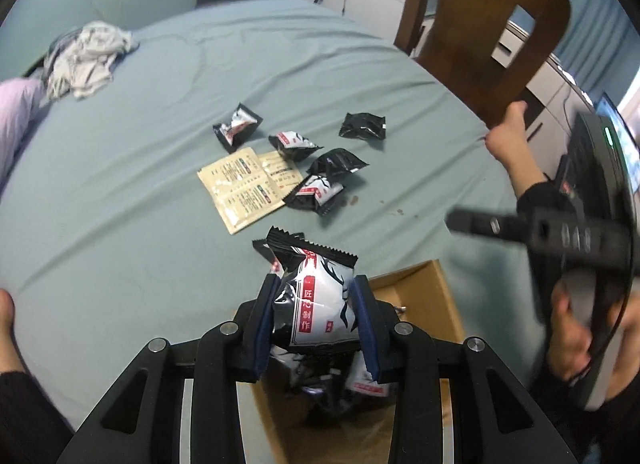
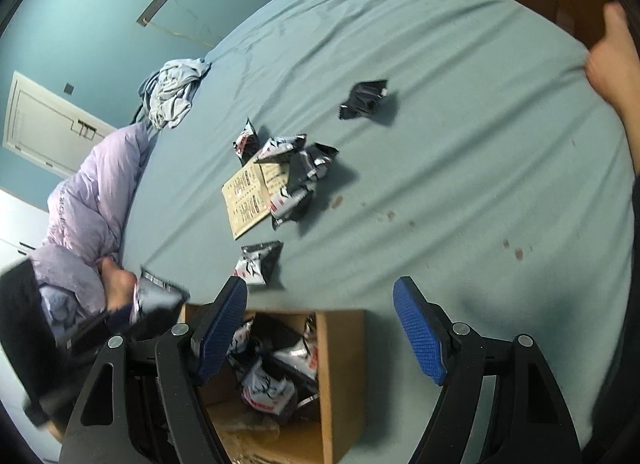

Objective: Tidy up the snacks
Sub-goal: 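Carry the white packet over the box with the left gripper while the right gripper grasps a black packet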

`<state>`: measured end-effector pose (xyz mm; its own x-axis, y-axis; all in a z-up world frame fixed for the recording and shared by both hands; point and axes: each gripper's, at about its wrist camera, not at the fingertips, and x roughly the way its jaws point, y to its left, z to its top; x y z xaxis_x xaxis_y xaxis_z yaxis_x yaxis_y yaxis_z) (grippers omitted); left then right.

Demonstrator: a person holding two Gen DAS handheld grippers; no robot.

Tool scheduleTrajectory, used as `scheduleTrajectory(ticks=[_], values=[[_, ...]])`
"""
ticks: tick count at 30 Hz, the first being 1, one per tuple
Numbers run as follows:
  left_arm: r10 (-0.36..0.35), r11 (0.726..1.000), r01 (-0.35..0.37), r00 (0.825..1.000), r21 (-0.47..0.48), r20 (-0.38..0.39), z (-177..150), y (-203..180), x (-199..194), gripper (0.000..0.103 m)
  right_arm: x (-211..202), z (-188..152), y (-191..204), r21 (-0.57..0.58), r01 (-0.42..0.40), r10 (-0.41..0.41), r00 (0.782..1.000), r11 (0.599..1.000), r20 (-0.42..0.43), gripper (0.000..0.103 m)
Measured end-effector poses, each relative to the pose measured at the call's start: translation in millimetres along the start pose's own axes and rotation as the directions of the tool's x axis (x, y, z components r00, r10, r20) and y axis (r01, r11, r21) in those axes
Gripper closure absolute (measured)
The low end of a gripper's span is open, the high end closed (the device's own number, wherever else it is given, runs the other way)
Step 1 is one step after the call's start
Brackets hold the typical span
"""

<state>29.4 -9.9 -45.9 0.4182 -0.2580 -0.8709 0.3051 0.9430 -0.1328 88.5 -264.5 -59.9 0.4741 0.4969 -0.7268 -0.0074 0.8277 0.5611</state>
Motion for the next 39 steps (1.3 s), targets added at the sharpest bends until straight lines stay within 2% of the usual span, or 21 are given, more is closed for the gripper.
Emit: scheduleTrajectory(ticks=[2, 5, 8, 13, 21, 25, 28, 30, 31, 33, 34, 35, 37, 39], values=[[0.003, 1.0, -0.003, 1.0, 0.01, 0.004, -5.3, 0.9, 3.3, 0.068, 5.2, 8.3, 6.9, -0.008, 0.017, -0.017, 1.0, 1.0, -0.008, 0.028], [-0.045, 0.999, 0.045, 0.999, -0.009, -0.011, -10.5, 4.9, 7.0, 0.068, 14.5, 25.4, 19.8, -0.008, 0.032, -0.032, 0.999, 0.999, -0.013, 0.028], [-0.045, 0.999, 0.045, 0.999, 0.01, -0.009, -16.1, 6.4, 10.5, 0.068, 24.9, 41.0, 32.6, -0.031, 0.058, -0.058, 0.998, 0.998, -0.02, 0.028], [-0.075, 0.997, 0.075, 0.997, -0.004, -0.018, -25.5, 15.8, 10.5, 0.068, 56.7, 74.5, 46.7, -0.054, 0.074, -0.079, 0.994, 0.996, -0.08, 0.028], [-0.089, 0.996, 0.089, 0.996, 0.006, -0.015, -27.9, 16.8, 7.1, 0.067, 137.5, 113.7, 55.4, -0.07, 0.128, -0.14, 0.964, 0.989, -0.227, 0.028], [-0.095, 0.995, 0.095, 0.995, 0.02, -0.021, -28.1, 13.4, 7.0, 0.067, 169.3, 119.9, 50.9, -0.094, 0.215, -0.232, 0.939, 0.972, -0.252, 0.028], [-0.108, 0.993, 0.108, 0.994, 0.036, -0.024, -29.6, 9.8, 5.8, 0.067, 189.0, 113.7, 44.9, -0.079, 0.171, -0.187, 0.932, 0.982, -0.309, 0.028], [-0.113, 0.992, 0.115, 0.993, 0.048, -0.026, -31.0, 6.8, 6.7, 0.067, 189.7, 110.3, 45.8, -0.114, 0.189, -0.213, 0.94, 0.975, -0.266, 0.036], [-0.112, 0.992, 0.113, 0.994, 0.051, -0.018, -32.3, 5.3, 7.8, 0.067, 187.0, 109.5, 47.4, -0.141, 0.206, -0.235, 0.944, 0.968, -0.233, 0.049], [-0.102, 0.993, 0.102, 0.995, 0.059, -0.011, -34.7, 2.1, 11.6, 0.067, 180.5, 109.0, 46.6, -0.152, 0.187, -0.218, 0.952, 0.97, -0.217, 0.052], [-0.083, 0.994, 0.084, 0.996, 0.064, -0.022, -37.0, -0.4, 16.2, 0.067, 170.2, 108.8, 43.2, -0.131, 0.156, -0.18, 0.962, 0.979, -0.203, 0.057], [-0.074, 0.995, 0.075, 0.997, 0.066, -0.028, -38.1, -1.4, 18.0, 0.067, 159.9, 108.1, 40.0, -0.113, 0.129, -0.149, 0.97, 0.985, -0.194, 0.07], [-0.059, 0.996, 0.062, 0.997, 0.064, -0.045, -42.5, -4.4, 22.8, 0.067, 139.5, 104.2, 33.3, -0.095, 0.079, -0.095, 0.978, 0.992, -0.185, 0.09], [-0.048, 0.997, 0.052, 0.997, 0.063, -0.056, -45.9, -6.8, 24.9, 0.067, 115.9, 98.1, 28.7, -0.103, 0.061, -0.076, 0.986, 0.993, -0.15, 0.091]])
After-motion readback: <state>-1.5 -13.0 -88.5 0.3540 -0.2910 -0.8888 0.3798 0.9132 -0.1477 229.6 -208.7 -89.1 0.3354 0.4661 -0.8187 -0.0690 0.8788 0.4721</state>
